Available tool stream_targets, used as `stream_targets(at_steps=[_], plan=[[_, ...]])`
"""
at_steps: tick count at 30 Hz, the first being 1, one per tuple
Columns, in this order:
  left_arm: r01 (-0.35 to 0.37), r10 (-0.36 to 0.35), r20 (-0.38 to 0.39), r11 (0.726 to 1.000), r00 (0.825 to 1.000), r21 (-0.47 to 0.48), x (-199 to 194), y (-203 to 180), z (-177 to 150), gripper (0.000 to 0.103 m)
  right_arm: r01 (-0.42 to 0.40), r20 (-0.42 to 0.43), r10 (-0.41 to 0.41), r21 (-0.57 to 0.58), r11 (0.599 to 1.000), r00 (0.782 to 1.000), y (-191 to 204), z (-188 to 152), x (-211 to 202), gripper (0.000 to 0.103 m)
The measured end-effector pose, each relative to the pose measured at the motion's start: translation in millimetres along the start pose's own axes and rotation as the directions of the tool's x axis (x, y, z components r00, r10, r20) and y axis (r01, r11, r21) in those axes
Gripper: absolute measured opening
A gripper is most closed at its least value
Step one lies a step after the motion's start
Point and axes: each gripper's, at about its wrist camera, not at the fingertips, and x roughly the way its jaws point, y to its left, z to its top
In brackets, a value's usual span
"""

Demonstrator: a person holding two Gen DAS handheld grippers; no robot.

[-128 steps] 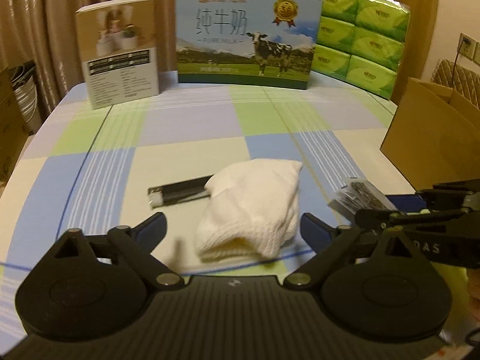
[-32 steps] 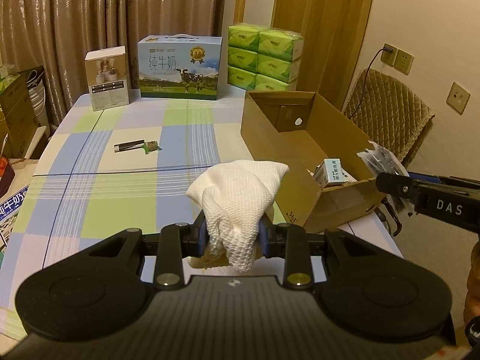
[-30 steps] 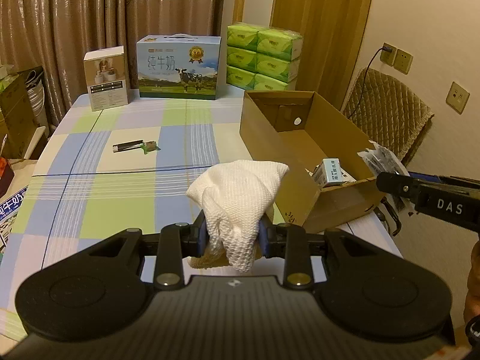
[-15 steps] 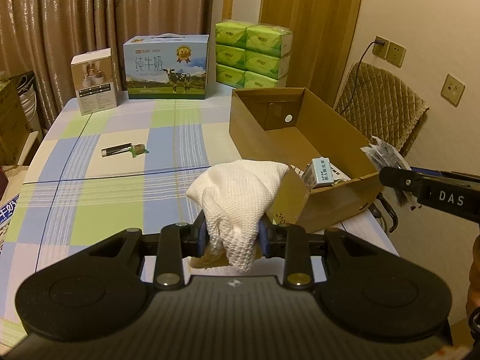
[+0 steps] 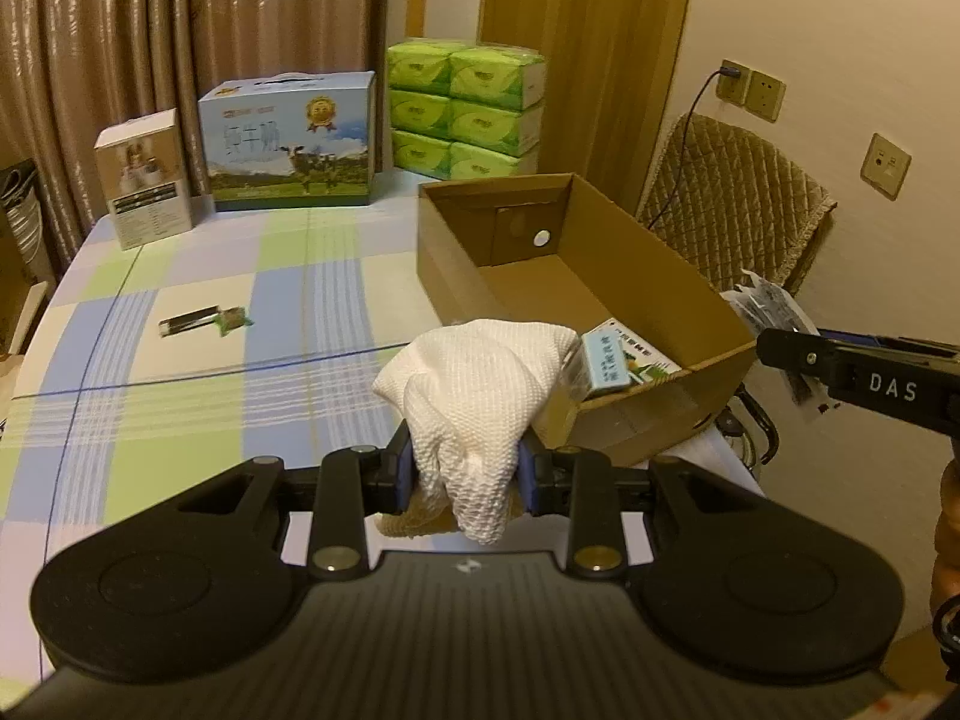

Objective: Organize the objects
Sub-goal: 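Carry the snack bag and knit cloth over the cardboard box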

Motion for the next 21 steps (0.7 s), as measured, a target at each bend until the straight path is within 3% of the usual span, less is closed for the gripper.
stream_targets(at_steps=[21], plan=[[0.084,-0.085,0.014,0.996,0.996,0.043,64.8,-45.5,67.5,0.028,0.029,-0.003,-0.029,-0.025,0.999,1.000,-41.6,37.2,46.9,0.034]])
